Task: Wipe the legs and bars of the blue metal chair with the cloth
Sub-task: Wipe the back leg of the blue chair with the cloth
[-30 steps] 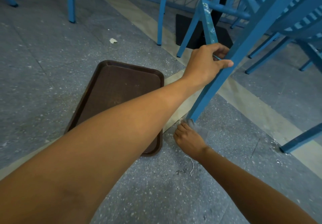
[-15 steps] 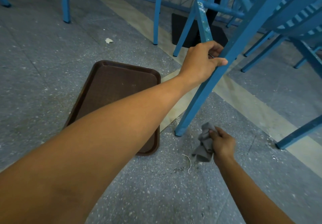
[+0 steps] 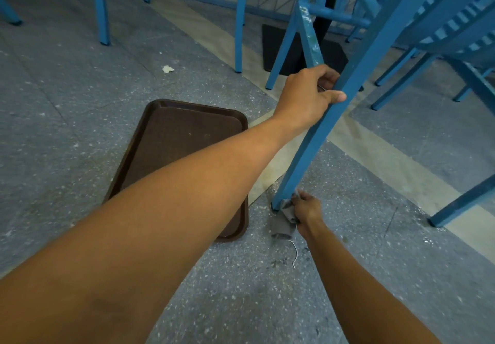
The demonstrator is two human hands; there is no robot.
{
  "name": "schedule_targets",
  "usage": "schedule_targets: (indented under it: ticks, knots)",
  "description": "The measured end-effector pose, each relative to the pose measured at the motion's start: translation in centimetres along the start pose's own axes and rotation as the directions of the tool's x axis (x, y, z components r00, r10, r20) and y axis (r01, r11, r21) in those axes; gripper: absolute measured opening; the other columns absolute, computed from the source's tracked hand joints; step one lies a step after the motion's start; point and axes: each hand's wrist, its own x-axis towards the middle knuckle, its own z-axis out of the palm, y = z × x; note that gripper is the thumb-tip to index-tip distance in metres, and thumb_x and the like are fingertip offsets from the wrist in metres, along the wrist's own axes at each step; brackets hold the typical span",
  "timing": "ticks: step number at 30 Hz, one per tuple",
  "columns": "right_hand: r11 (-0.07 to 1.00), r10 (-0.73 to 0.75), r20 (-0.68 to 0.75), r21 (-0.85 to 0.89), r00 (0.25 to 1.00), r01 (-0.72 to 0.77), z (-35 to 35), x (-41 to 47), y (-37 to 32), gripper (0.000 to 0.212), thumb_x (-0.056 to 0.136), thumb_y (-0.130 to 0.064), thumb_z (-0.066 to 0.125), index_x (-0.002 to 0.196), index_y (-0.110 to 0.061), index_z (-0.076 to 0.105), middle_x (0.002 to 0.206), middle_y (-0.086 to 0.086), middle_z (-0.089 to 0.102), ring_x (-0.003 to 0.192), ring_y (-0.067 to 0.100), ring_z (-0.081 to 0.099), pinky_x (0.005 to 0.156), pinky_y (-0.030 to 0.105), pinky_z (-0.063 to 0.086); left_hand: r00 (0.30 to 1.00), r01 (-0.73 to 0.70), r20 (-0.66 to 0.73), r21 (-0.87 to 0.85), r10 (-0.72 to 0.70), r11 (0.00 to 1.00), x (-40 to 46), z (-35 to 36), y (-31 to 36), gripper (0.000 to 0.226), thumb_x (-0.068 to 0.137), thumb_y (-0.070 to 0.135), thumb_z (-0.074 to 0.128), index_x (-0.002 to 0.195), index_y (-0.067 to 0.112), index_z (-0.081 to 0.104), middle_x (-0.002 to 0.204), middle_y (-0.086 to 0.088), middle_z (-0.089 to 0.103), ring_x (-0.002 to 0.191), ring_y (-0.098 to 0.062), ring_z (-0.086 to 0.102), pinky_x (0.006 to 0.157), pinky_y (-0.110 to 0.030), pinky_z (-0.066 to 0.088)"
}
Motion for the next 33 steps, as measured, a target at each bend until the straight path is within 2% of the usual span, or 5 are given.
schedule_targets:
  ticks: [17, 21, 24, 28, 33]
  knots:
    - [0.976, 0.122, -0.002, 0.182, 0.993, -0.120, -1.1, -4.1, -1.0, 0.008, 0.091, -0.002, 0.054, 0.095, -0.001, 0.060, 0.075, 0.008, 0.060, 0.066, 0.018, 0.058, 0.054, 0.028, 0.048, 0.999, 0.010, -0.038, -0.059, -0.012, 0.998, -0.5, 0.2, -0.2, 0.030, 0.075, 0.015, 0.075, 0.103, 0.010, 0.066, 0.085, 0.008, 0.063, 0.082, -0.005, 0.059, 0.078, -0.014, 0.050]
    - [0.969, -0.190, -0.093, -0.179, 0.977, 0.171, -2.3, -5.2, 0.6, 0.018, 0.093, -0.009, 0.049, 0.102, -0.006, 0.065, 0.084, 0.004, 0.066, 0.067, 0.013, 0.056, 0.060, 0.020, 0.045, 0.999, 0.015, -0.049, -0.024, -0.016, 1.000, -1.4, 0.2, -1.0, 0.038, 0.077, 0.024, 0.073, 0.112, 0.014, 0.061, 0.101, 0.004, 0.061, 0.089, -0.009, 0.057, 0.082, -0.021, 0.050]
    - [0.688, -0.666, -0.029, -0.408, 0.745, 0.599, -3.2, -5.7, 2.0, 0.020, 0.092, -0.005, 0.052, 0.101, -0.014, 0.068, 0.084, 0.003, 0.069, 0.070, 0.014, 0.063, 0.065, 0.017, 0.052, 0.995, 0.015, -0.099, -0.019, -0.017, 1.000, -2.4, -0.2, -2.0, 0.044, 0.080, 0.030, 0.070, 0.119, 0.017, 0.055, 0.112, 0.001, 0.057, 0.095, -0.013, 0.057, 0.084, -0.025, 0.049]
    - [-0.226, -0.863, 0.495, -0.563, 0.105, 0.795, -4.2, -3.2, 3.1, 0.034, 0.085, 0.003, 0.048, 0.115, -0.001, 0.063, 0.121, 0.016, 0.062, 0.116, 0.029, 0.057, 0.099, 0.041, 0.044, 0.989, 0.120, -0.081, -0.009, -0.120, 0.993, -3.8, 0.2, -3.3, 0.061, 0.077, 0.041, 0.070, 0.124, 0.012, 0.044, 0.121, -0.003, 0.047, 0.104, -0.016, 0.051, 0.089, -0.027, 0.046]
    - [-0.659, -0.561, 0.828, -0.450, 0.004, 0.603, -3.4, -0.1, 2.3, 0.040, 0.084, -0.004, 0.038, 0.117, 0.000, 0.061, 0.122, 0.017, 0.061, 0.119, 0.034, 0.053, 0.114, 0.045, 0.016, 0.903, 0.416, 0.076, 0.095, -0.424, 0.904, -4.5, 1.4, -4.6, 0.070, 0.076, 0.060, 0.061, 0.119, 0.007, 0.045, 0.115, -0.008, 0.052, 0.105, -0.020, 0.053, 0.075, -0.026, 0.042]
